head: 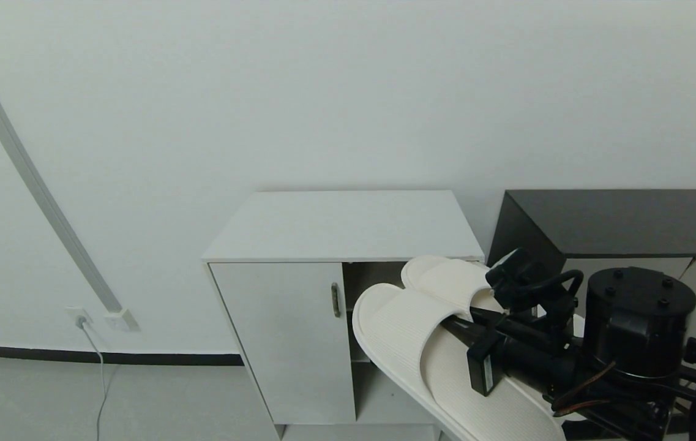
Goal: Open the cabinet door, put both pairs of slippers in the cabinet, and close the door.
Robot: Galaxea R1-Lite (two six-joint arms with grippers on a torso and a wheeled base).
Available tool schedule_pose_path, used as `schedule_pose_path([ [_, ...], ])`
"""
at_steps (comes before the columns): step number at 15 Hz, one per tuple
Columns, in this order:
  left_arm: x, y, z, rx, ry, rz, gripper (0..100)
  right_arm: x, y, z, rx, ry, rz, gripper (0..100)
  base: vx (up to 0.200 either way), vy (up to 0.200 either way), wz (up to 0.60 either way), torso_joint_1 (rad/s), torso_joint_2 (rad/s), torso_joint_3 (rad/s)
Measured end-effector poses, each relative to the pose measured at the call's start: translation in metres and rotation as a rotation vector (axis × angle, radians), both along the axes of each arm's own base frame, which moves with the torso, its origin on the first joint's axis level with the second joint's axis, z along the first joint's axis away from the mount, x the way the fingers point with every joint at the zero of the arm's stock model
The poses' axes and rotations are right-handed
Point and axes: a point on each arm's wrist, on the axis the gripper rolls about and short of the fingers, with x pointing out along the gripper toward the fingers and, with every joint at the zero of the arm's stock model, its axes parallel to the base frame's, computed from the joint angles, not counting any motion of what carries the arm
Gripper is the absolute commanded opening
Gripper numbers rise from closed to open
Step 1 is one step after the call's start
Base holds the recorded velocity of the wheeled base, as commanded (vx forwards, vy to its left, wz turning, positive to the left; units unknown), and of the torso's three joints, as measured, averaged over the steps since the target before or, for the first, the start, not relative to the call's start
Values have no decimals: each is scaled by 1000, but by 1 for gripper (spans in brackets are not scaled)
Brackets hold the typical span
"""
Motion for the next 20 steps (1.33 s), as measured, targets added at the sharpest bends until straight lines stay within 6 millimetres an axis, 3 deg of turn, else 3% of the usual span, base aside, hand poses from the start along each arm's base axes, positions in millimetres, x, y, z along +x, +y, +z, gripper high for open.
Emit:
schedule_pose_path([
  [20,0,0,0,0,0,0,0,0,-1,-2,-4,4,-1,0,0,0,0,-192,497,302],
])
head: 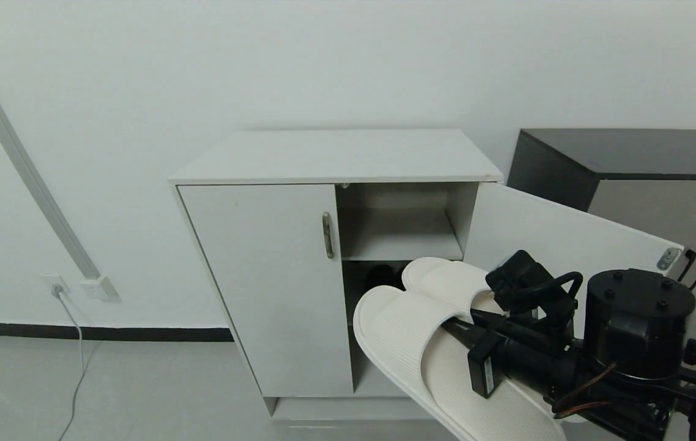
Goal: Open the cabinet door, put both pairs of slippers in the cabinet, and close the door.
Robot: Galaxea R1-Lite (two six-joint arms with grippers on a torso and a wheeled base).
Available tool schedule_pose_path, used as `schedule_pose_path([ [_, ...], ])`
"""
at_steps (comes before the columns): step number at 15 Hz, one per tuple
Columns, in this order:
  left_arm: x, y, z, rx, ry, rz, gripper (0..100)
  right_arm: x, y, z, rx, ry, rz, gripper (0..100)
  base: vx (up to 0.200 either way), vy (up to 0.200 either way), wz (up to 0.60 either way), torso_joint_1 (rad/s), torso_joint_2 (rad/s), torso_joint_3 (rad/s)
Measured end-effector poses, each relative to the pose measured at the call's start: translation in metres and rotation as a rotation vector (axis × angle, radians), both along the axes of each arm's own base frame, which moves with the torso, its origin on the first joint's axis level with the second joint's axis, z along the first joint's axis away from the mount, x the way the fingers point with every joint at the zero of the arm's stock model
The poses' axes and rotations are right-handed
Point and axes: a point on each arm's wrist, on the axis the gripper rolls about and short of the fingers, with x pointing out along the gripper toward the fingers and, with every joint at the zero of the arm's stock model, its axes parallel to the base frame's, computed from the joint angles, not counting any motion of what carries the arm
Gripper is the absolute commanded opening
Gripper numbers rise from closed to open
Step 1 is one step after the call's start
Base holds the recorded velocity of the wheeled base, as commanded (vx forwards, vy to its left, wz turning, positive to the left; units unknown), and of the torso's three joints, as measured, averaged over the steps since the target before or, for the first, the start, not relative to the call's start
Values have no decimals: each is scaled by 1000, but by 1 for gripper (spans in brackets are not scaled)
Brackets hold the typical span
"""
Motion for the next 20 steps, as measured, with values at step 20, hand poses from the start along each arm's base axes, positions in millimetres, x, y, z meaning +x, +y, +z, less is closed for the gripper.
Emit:
schedule_pose_path([
  [20,0,0,0,0,0,0,0,0,0,-3,-11,6,1,0,0,0,0,-53,287,232],
])
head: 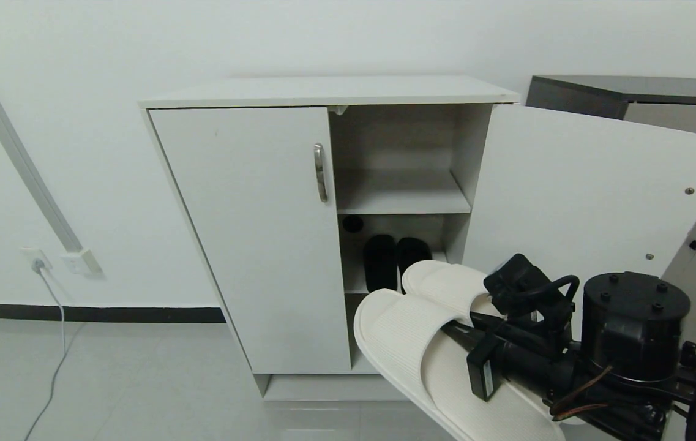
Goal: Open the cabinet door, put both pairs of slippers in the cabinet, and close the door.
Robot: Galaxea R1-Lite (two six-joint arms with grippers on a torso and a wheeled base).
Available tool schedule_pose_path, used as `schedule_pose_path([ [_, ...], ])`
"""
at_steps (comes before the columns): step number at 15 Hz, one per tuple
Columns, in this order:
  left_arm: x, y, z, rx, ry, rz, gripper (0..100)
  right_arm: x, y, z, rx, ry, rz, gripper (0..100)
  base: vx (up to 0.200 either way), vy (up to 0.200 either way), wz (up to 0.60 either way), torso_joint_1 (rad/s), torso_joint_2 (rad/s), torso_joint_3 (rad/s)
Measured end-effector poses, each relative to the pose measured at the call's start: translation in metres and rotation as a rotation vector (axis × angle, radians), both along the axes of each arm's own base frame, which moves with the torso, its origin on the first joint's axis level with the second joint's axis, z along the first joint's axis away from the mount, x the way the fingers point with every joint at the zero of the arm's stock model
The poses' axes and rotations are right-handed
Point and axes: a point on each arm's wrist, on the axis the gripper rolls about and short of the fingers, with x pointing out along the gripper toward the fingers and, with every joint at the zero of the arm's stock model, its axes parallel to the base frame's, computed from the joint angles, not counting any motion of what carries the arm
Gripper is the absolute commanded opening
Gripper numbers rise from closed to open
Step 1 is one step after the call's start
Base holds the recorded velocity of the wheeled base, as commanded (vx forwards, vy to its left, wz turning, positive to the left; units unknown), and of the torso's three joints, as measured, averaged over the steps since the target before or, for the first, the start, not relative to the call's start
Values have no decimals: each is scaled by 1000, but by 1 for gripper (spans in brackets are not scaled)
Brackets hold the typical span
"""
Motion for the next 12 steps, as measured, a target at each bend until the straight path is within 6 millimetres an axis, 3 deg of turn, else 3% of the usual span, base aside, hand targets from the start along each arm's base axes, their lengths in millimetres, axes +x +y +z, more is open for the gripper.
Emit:
schedule_pose_path([
  [8,0,0,0,0,0,0,0,5,5,-5,2,-22,-10,0,0,0,0,0,4,8],
  [12,0,0,0,0,1,0,0,19,33,-8,57,-18,-192,0,0,0,0,1,171,69],
])
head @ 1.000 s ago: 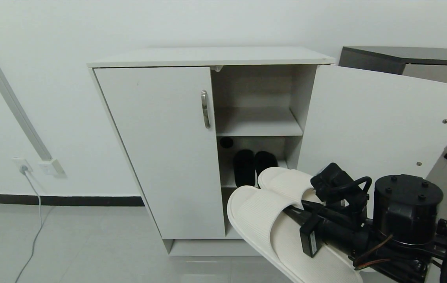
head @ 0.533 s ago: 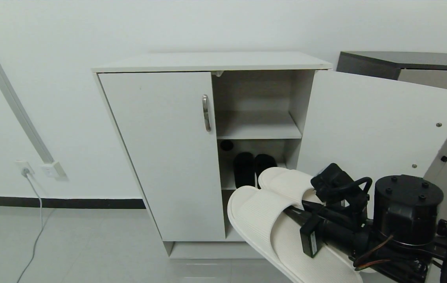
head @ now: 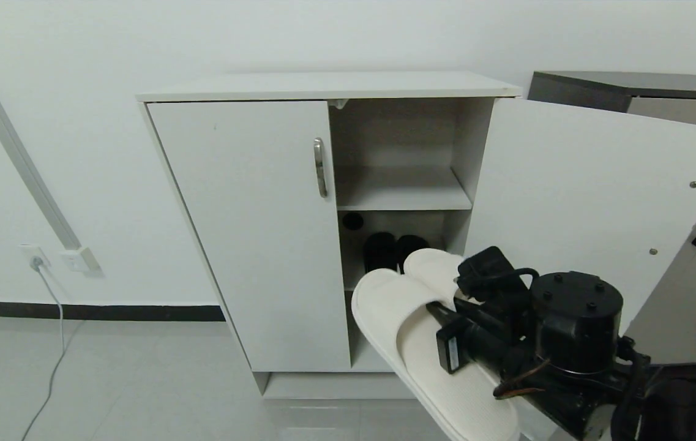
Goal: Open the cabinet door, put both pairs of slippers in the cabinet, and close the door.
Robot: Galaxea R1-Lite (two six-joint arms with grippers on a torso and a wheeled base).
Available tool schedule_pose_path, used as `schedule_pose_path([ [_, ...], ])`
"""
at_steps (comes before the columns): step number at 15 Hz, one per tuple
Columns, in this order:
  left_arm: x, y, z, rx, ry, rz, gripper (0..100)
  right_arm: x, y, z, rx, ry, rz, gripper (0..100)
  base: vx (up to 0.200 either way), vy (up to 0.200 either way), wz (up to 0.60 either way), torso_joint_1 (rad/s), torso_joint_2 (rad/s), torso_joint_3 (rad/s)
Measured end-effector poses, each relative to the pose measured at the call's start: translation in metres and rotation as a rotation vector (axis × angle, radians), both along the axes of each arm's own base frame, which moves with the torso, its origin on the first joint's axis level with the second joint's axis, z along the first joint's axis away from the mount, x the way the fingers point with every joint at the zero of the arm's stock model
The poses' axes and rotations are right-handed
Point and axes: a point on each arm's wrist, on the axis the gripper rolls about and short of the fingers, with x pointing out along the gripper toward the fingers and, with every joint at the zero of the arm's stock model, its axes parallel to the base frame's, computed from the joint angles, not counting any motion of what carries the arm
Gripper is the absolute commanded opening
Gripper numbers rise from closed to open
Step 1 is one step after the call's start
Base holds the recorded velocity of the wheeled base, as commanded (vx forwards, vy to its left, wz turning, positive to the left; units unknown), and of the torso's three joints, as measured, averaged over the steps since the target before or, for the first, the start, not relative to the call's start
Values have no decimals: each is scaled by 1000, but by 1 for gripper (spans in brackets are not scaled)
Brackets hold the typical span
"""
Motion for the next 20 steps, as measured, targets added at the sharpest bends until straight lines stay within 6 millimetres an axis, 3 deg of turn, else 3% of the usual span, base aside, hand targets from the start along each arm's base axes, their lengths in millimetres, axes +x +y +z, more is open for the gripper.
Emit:
schedule_pose_path([
  [5,0,0,0,1,0,0,0,23,47,5,41,49,-251,0,0,0,0,0,0,0],
  [8,0,0,0,1,-1,0,0,37,65,27,37,59,-397,0,0,0,0,0,0,0],
  [13,0,0,0,2,0,0,0,57,75,65,56,16,-479,0,0,0,0,0,0,0],
  [20,0,0,0,2,-1,-1,0,67,78,65,65,9,-494,0,171,0,0,0,2,5],
])
